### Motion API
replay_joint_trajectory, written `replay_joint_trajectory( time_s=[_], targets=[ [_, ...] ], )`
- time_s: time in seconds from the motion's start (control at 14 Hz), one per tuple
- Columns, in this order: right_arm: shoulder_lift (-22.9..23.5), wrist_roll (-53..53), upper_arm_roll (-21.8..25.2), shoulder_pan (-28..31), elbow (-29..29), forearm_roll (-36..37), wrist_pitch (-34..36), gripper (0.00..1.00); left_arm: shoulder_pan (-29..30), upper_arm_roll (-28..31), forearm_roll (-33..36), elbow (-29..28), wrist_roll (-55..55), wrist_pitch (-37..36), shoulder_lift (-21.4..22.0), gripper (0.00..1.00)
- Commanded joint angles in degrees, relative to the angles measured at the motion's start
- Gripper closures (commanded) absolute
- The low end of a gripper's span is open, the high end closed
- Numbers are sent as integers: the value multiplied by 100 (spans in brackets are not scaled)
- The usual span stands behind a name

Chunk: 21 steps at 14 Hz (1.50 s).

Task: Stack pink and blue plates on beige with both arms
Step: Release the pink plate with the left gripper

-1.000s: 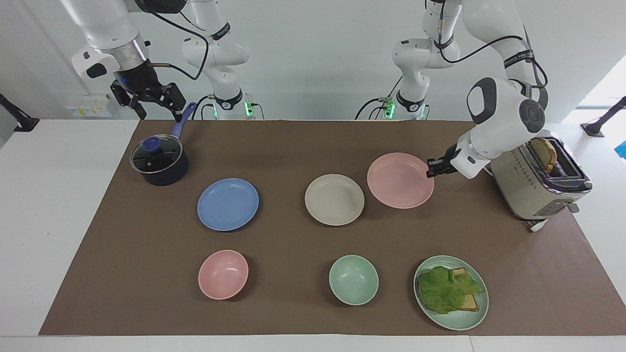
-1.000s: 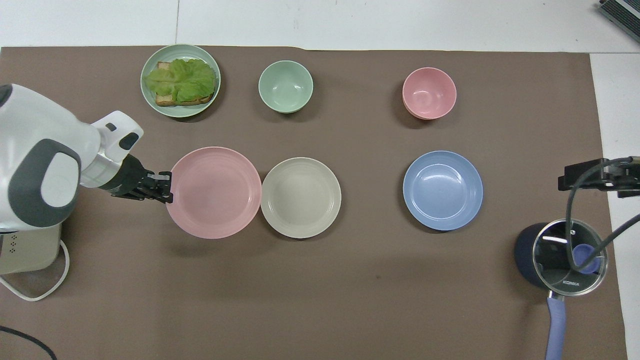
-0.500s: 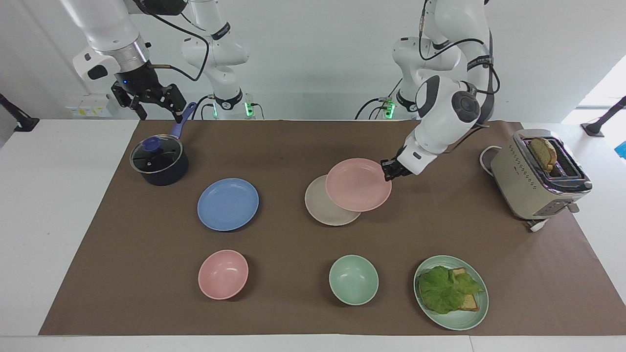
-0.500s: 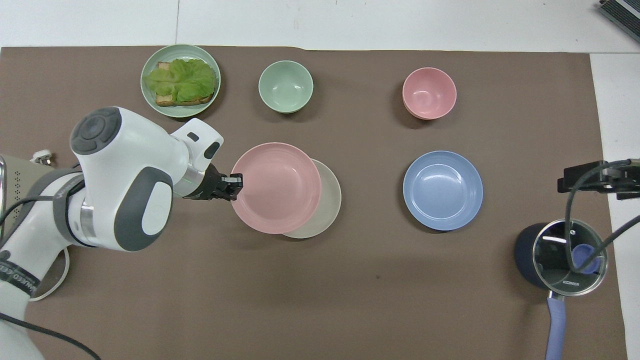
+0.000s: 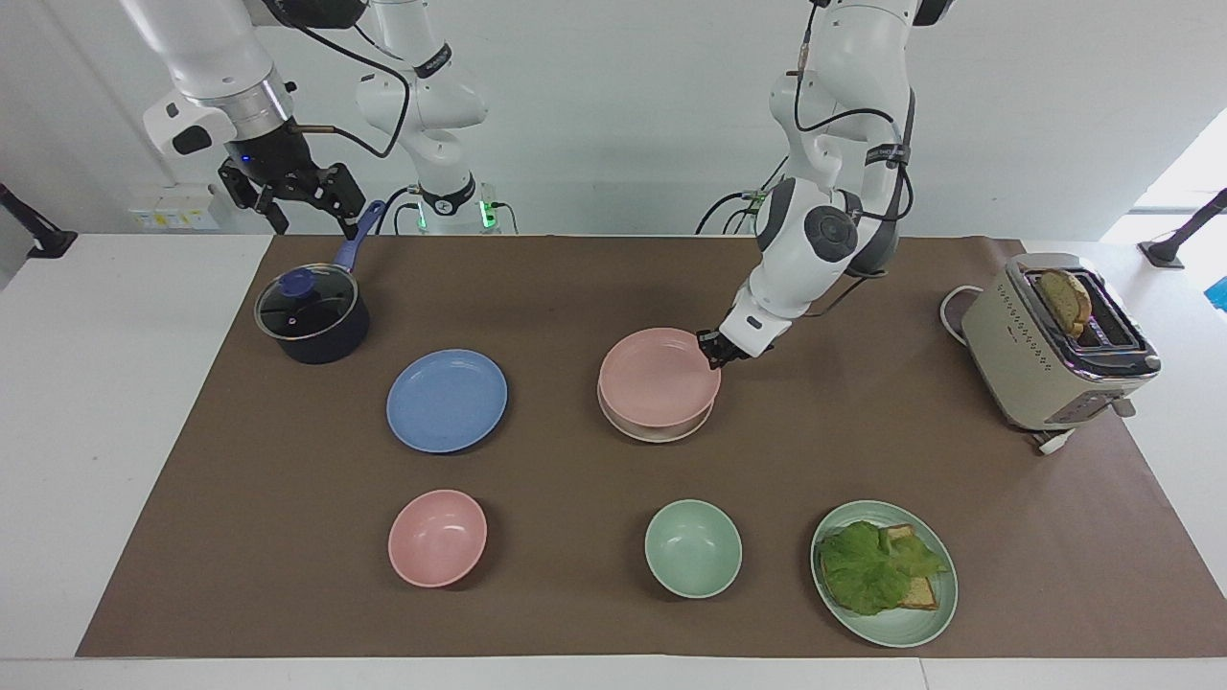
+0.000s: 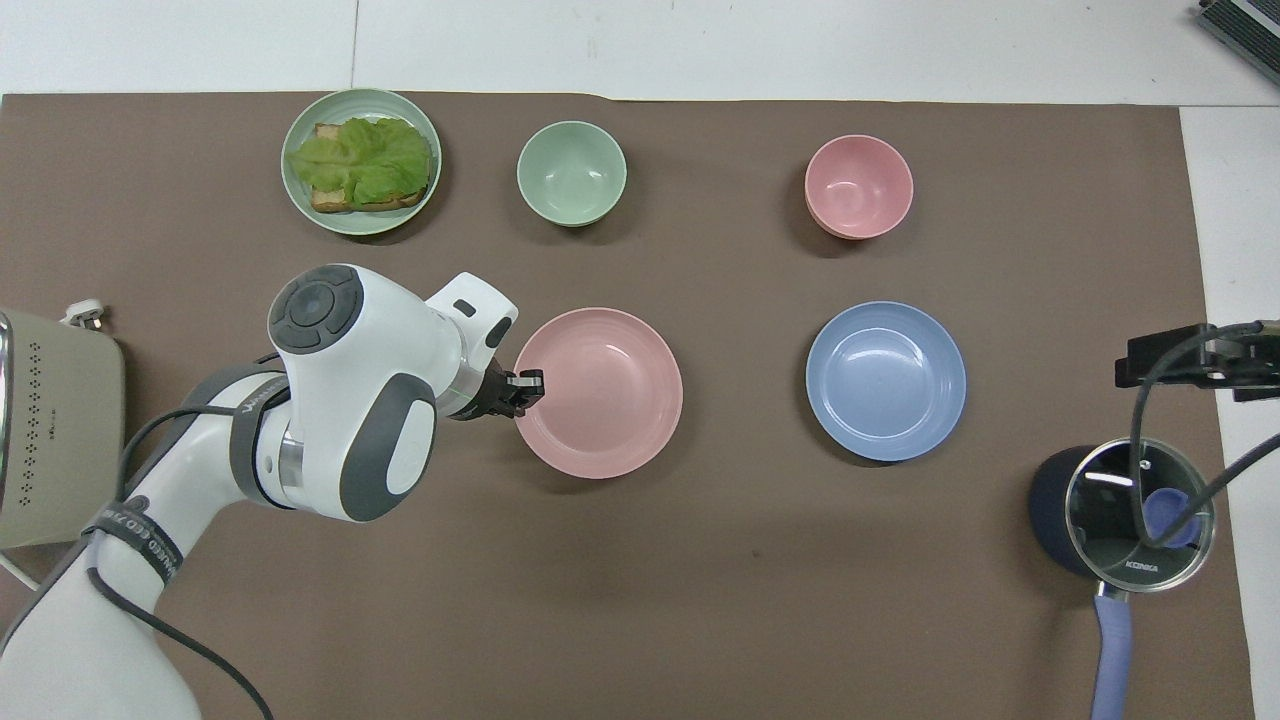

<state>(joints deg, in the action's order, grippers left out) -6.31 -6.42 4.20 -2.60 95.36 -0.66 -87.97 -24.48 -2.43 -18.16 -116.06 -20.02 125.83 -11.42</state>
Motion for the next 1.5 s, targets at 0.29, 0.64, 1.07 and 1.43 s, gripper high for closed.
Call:
replay_joint_trajectory(
  time_s=[0.29, 0.64, 1.07, 1.43],
  targets=[
    [-160, 80, -33, 67, 228, -66, -106, 0, -145, 93, -118, -101, -10, 205, -1, 100],
    [-160, 80, -33, 67, 228, -66, -97, 0, -145, 93, -118, -84, 16, 275, -10, 0],
    [-169, 71, -25, 67, 237, -66, -97, 0, -119, 128, -31, 39, 43, 276, -62, 0],
    [-151, 89, 2, 102, 886, -66, -772, 0, 557, 164, 812, 547, 77, -338, -1, 0]
  ],
)
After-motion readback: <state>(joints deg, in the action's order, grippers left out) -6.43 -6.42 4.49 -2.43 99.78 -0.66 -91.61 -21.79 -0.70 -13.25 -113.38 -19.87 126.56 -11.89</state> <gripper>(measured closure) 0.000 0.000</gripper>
